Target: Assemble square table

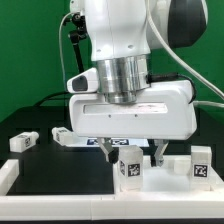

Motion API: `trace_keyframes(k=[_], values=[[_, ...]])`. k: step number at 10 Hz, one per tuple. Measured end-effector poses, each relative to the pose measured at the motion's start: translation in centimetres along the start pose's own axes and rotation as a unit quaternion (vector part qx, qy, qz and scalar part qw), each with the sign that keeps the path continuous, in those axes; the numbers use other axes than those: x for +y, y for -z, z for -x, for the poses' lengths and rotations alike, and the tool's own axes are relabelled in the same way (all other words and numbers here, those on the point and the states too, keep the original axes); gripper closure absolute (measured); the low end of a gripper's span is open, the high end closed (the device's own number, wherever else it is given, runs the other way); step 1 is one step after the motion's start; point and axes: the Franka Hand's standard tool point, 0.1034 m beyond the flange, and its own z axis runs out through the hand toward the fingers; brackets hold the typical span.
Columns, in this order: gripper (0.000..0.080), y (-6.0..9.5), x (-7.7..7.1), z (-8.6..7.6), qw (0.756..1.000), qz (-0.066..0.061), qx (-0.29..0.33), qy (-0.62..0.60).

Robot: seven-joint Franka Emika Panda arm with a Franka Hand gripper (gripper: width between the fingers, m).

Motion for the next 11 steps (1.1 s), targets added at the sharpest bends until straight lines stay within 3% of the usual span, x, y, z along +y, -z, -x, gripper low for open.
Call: trace_keyframes(k=[2, 3, 4, 5, 8, 9, 10, 11], values=[[0.0150, 0.5, -1.0, 0.3, 0.992, 0.018, 0.010, 0.126], [0.0150, 0.5, -0.9, 0.5, 0.971, 0.030, 0.009, 0.235], [0.0150, 0.3, -0.5, 0.5, 0.956, 0.030, 0.005, 0.293], [0.0150, 0.1, 0.2, 0.2, 0.955, 0.031, 0.003, 0.296], [0.0180, 0.1, 0.0, 0.4, 0.959, 0.031, 0.003, 0.281], [0.0359, 0.0, 0.0, 0.4, 0.961, 0.031, 0.003, 0.274], [0.0359, 0.1, 0.3, 0.2, 0.970, 0.032, 0.005, 0.242], [0.0509, 0.1, 0.3, 0.2, 0.978, 0.032, 0.006, 0.206]])
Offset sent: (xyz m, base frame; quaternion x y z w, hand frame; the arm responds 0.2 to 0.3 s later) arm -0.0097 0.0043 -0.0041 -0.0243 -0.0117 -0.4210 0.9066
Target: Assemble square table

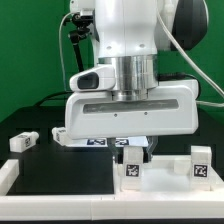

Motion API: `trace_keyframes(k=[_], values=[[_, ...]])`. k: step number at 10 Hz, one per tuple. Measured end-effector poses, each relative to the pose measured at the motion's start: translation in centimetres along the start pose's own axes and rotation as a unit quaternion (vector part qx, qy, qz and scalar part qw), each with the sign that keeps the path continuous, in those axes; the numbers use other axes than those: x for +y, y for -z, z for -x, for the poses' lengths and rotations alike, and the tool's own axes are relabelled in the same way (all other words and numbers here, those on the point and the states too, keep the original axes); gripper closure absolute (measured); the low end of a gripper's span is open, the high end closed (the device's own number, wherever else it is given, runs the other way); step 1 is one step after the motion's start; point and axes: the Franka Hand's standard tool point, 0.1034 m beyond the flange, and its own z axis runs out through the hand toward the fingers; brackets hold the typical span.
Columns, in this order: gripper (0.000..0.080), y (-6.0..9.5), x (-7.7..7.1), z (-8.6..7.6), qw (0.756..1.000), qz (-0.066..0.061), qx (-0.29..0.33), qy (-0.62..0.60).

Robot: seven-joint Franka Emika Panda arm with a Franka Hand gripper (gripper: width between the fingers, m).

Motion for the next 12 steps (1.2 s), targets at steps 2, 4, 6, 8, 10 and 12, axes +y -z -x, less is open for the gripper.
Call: trace_keyframes(k=[2, 4, 6, 8, 10, 12], values=[[0.0509, 0.01, 0.04, -0.02, 0.995, 0.001, 0.001, -0.098], [0.0509, 0.11, 0.13, 0.00, 0.961, 0.008, 0.001, -0.276], [0.0509, 0.02, 0.03, 0.03, 0.885, -0.011, -0.031, -0.464], [0.0509, 0.19, 0.31, -0.29, 0.848, -0.022, -0.040, -0.529], [0.0509, -0.02, 0.19, -0.17, 0.807, -0.021, -0.044, -0.588], [0.0507, -0.06, 0.07, -0.12, 0.798, -0.020, -0.044, -0.601]])
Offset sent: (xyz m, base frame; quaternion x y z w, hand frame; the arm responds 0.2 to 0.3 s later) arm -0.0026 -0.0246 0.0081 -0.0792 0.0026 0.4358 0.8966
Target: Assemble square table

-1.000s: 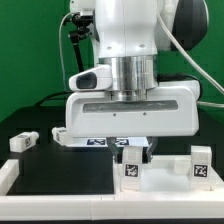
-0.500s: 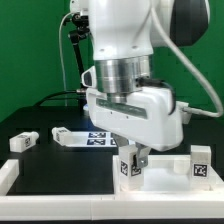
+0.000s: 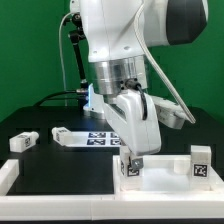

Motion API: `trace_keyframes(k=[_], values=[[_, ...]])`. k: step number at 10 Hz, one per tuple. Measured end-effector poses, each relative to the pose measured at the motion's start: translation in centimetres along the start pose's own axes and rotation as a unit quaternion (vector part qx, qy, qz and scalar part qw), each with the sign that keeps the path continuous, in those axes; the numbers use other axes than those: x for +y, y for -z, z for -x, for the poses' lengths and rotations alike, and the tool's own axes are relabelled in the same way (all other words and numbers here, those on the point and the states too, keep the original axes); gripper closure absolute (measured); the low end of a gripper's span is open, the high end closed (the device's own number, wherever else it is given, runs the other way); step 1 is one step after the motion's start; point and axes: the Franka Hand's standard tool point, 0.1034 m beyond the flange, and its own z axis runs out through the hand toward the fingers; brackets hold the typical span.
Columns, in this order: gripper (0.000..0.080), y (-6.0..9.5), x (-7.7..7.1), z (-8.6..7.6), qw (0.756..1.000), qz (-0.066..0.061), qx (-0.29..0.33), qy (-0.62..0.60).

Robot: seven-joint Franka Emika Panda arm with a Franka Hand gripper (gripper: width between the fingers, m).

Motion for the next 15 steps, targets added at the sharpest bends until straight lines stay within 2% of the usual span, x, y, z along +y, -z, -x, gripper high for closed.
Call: trace_keyframes(k=[1, 2, 3, 4, 5, 6, 7, 8, 9, 10, 11, 12, 13, 14, 15], values=[[0.0507, 0.0, -0.1, 0.0, 1.000, -0.004, 0.006, 0.029], [0.0329, -0.3, -0.2, 0.1, 0.989, -0.018, 0.030, 0.141], [0.0194, -1.1, 0.6, 0.6, 0.962, -0.020, 0.040, 0.269], [0.0194, -1.2, 0.7, 0.7, 0.939, -0.012, 0.042, 0.342], [0.0157, -1.1, 0.7, 0.6, 0.933, -0.012, 0.043, 0.356], [0.0151, -1.2, 0.7, 0.5, 0.906, -0.008, 0.044, 0.421], [0.0151, -1.2, 0.7, 0.5, 0.893, -0.006, 0.045, 0.448], [0.0151, -0.9, 0.6, 0.1, 0.866, -0.002, 0.049, 0.497], [0.0151, 1.6, -0.9, -1.4, 0.779, 0.004, 0.072, 0.623], [0.0151, 1.8, -1.0, -1.6, 0.773, 0.002, 0.073, 0.630], [0.0151, 1.4, -0.7, -1.4, 0.784, 0.003, 0.071, 0.616], [0.0264, 1.4, -0.8, -1.5, 0.785, 0.003, 0.071, 0.616], [0.0264, 1.4, -0.8, -1.4, 0.802, 0.000, 0.071, 0.593], [0.0446, 1.4, -0.8, -1.4, 0.821, -0.002, 0.070, 0.566], [0.0512, 1.4, -0.8, -1.4, 0.831, -0.004, 0.070, 0.552]])
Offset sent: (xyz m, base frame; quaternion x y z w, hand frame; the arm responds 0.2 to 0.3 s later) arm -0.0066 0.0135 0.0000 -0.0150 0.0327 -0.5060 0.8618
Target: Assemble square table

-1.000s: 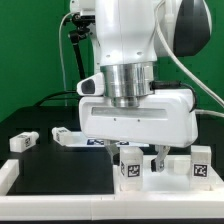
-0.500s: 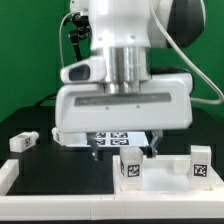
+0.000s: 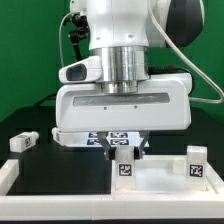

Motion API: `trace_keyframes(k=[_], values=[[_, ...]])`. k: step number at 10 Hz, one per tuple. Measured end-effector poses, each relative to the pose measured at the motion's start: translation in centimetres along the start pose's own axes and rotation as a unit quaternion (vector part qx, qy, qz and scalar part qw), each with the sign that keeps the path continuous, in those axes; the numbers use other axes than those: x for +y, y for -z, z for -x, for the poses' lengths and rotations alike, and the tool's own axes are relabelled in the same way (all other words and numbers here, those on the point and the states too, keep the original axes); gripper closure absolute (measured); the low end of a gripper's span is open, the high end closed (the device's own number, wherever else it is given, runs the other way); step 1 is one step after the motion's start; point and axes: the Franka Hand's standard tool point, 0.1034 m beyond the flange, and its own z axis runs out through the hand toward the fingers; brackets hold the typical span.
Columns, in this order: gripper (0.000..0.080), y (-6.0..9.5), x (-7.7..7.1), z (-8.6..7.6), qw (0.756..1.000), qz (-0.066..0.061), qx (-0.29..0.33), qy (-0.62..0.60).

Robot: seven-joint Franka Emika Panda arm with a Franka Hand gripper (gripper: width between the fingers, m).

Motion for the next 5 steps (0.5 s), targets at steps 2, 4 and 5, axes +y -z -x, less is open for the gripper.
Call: trace_keyframes(k=[2, 4, 5], values=[[0.0512, 0.00, -0.03, 0.01, 0.998, -0.001, 0.000, -0.062], [0.0512, 0.00, -0.13, 0.02, 0.988, -0.003, -0.001, -0.151], [0.0512, 0.02, 0.04, 0.15, 0.971, 0.001, -0.008, -0.239]])
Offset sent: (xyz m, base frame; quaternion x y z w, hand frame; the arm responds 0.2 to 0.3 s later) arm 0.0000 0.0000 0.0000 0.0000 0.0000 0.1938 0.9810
